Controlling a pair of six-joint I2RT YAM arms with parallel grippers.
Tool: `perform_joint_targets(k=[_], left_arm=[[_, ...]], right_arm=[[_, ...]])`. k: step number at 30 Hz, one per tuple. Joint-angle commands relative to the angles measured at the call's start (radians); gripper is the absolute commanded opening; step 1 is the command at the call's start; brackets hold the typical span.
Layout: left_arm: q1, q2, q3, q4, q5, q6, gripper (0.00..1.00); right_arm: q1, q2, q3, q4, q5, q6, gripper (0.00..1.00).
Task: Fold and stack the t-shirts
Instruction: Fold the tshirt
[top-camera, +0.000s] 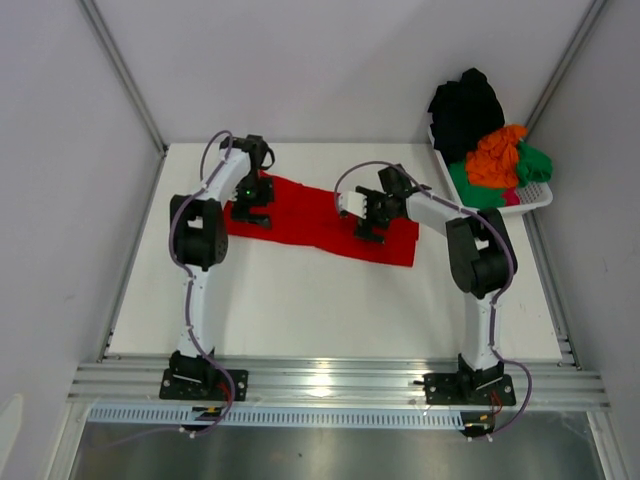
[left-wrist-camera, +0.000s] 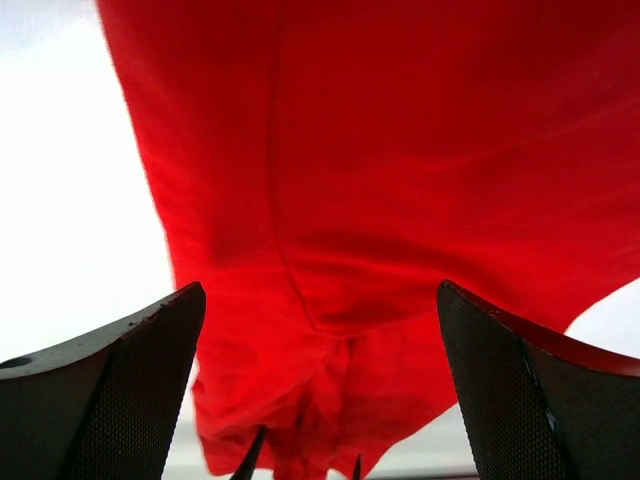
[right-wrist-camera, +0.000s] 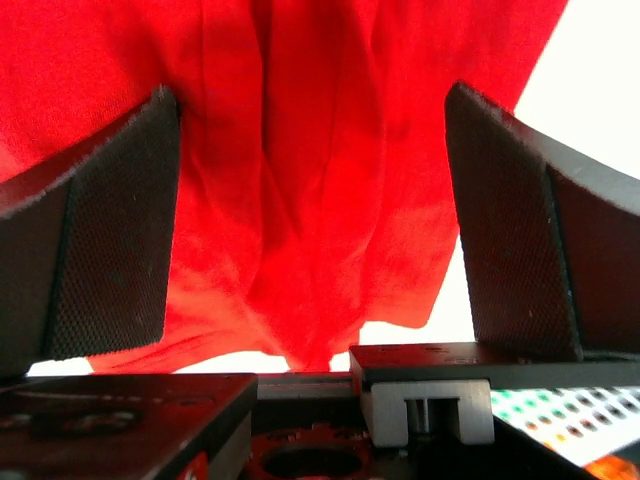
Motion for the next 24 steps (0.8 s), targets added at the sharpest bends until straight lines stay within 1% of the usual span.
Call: perform_joint_targets(k=[1,2,3,4,5,6,7,8,9,10,11,13,15,16,17,19,20,22,24], left_arm=[[0.002,-0.003,0.010,-0.013,-0.050,0.127,1.00],[0.005,-0.001,0.053,-0.051,-0.072,0.143,1.00],[0.007,-0.001,0.067,-0.066,-0.125,0.178,1.00],[0.008,0.000,0.076,-0.069,-0.145,0.207,1.00],[0.013,0.000,0.100,-0.063,-0.153,0.279,0.99],[0.016,0.002,0.107,-0.062,-0.152,0.307,1.00],[0.018,-0.004,0.107,-0.054,-0.155,0.336,0.99],[0.016,-0.010,0.099,-0.039,-0.164,0.403,1.00],[0.013,-0.019,0.090,-0.013,-0.173,0.428,1.00],[0.010,-0.027,0.081,-0.002,-0.197,0.446,1.00],[0.004,-0.041,0.049,0.013,-0.207,0.495,0.99],[0.004,-0.043,0.039,0.014,-0.216,0.529,0.99],[0.004,-0.030,0.041,0.001,-0.230,0.595,1.00],[0.004,-0.024,0.045,-0.002,-0.246,0.614,0.99],[0.002,-0.018,0.057,0.007,-0.251,0.685,0.99],[-0.010,-0.007,0.076,0.043,-0.260,0.762,1.00],[-0.016,-0.001,0.105,0.047,-0.268,0.801,1.00],[-0.039,0.007,0.107,0.072,-0.265,0.839,0.99],[-0.051,0.016,0.097,0.067,-0.241,0.839,1.00]], right_arm=[[0.056,-0.076,-0.116,-0.091,-0.001,0.076,0.99],[0.069,-0.093,-0.154,-0.087,0.003,0.114,0.99],[0.095,-0.128,-0.173,-0.085,0.006,0.141,0.99],[0.110,-0.144,-0.188,-0.079,0.011,0.177,0.99],[0.127,-0.161,-0.203,-0.085,0.016,0.213,0.99],[0.159,-0.185,-0.229,-0.096,0.016,0.283,0.99],[0.178,-0.198,-0.246,-0.099,0.016,0.318,0.99],[0.198,-0.211,-0.262,-0.103,0.017,0.351,0.99],[0.219,-0.224,-0.278,-0.104,0.023,0.410,0.99],[0.268,-0.245,-0.311,-0.099,0.029,0.437,0.99],[0.293,-0.256,-0.328,-0.088,0.040,0.469,0.99],[0.354,-0.274,-0.367,-0.041,0.065,0.591,0.99],[0.380,-0.276,-0.380,-0.010,0.086,0.700,0.99],[0.392,-0.273,-0.389,0.020,0.092,0.805,0.99],[0.397,-0.271,-0.392,0.040,0.106,0.861,1.00],[0.408,-0.270,-0.397,0.068,0.115,0.982,0.99],[0.425,-0.270,-0.397,0.077,0.121,1.015,0.99],[0.449,-0.271,-0.398,0.099,0.120,1.061,0.99],[0.501,-0.274,-0.397,0.128,0.135,1.135,0.99]])
